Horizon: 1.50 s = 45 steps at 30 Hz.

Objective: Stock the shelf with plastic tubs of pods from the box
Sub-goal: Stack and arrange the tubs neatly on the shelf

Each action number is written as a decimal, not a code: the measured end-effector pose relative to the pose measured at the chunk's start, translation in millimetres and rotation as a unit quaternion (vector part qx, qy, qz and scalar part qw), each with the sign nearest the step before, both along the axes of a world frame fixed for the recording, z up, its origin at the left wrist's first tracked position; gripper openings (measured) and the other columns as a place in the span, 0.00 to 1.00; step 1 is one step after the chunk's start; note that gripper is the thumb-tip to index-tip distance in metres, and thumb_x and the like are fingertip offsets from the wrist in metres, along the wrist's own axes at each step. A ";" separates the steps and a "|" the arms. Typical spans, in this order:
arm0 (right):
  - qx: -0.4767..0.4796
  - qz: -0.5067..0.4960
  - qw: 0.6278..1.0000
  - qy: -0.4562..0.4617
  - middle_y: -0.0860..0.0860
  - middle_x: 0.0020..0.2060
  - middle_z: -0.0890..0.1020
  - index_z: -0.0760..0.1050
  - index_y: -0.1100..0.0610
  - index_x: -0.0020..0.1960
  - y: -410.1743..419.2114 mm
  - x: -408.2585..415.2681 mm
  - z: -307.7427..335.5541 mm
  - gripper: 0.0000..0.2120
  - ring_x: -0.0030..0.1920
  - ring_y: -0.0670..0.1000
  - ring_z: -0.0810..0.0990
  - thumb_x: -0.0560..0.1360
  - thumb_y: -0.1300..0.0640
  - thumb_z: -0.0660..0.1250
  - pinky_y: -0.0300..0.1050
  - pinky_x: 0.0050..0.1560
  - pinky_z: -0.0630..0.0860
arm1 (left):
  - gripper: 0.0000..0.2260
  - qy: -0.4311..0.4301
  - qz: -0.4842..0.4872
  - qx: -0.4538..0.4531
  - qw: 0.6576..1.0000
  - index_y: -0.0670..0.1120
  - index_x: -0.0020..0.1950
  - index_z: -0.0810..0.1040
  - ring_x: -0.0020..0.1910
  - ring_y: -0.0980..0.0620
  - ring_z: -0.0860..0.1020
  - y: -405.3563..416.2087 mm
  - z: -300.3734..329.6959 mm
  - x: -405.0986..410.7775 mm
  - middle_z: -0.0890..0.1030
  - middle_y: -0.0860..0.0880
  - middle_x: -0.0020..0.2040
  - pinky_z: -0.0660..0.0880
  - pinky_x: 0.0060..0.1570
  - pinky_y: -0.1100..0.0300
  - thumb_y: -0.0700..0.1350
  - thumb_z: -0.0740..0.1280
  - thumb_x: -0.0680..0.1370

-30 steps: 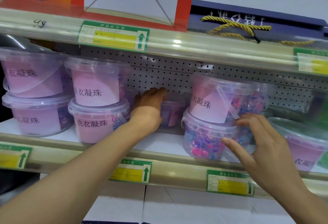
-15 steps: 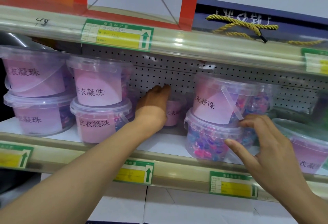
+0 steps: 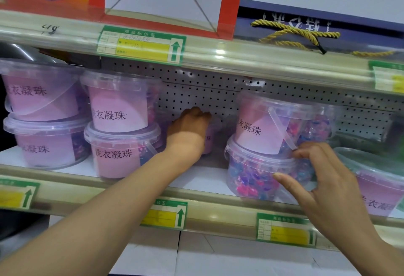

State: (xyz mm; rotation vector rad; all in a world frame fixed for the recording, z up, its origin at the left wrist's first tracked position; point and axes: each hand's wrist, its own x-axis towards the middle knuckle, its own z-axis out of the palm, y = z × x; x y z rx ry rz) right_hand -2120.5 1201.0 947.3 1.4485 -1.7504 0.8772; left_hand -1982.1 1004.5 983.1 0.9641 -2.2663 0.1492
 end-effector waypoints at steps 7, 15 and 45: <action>-0.006 0.007 1.000 0.000 0.49 0.45 0.75 0.72 0.57 0.49 -1.2 -1.8 -0.9 0.24 0.43 0.50 0.76 0.69 0.37 0.60 0.42 0.39 0.71 | 0.18 0.010 -0.002 0.021 1.000 0.47 0.59 0.75 0.60 0.44 0.72 -4.4 -0.3 3.4 0.75 0.46 0.58 0.73 0.47 0.52 0.32 0.64 0.72; -0.025 0.016 1.000 0.008 0.51 0.43 0.74 0.72 0.59 0.47 -3.4 -1.6 -2.0 0.25 0.42 0.51 0.75 0.69 0.37 0.60 0.42 0.40 0.70 | 0.16 0.020 0.003 0.012 1.000 0.48 0.58 0.77 0.58 0.45 0.73 -4.1 -0.9 3.0 0.76 0.48 0.58 0.73 0.47 0.54 0.33 0.63 0.74; -0.035 0.059 0.997 -0.047 0.49 0.53 0.68 0.69 0.53 0.54 -10.0 22.3 -9.2 0.21 0.43 0.43 0.70 0.76 0.37 0.52 0.28 0.48 0.69 | 0.30 0.131 -0.153 -0.049 0.978 0.45 0.68 0.69 0.61 0.47 0.70 44.9 -14.0 75.5 0.74 0.46 0.62 0.70 0.57 0.55 0.32 0.69 0.67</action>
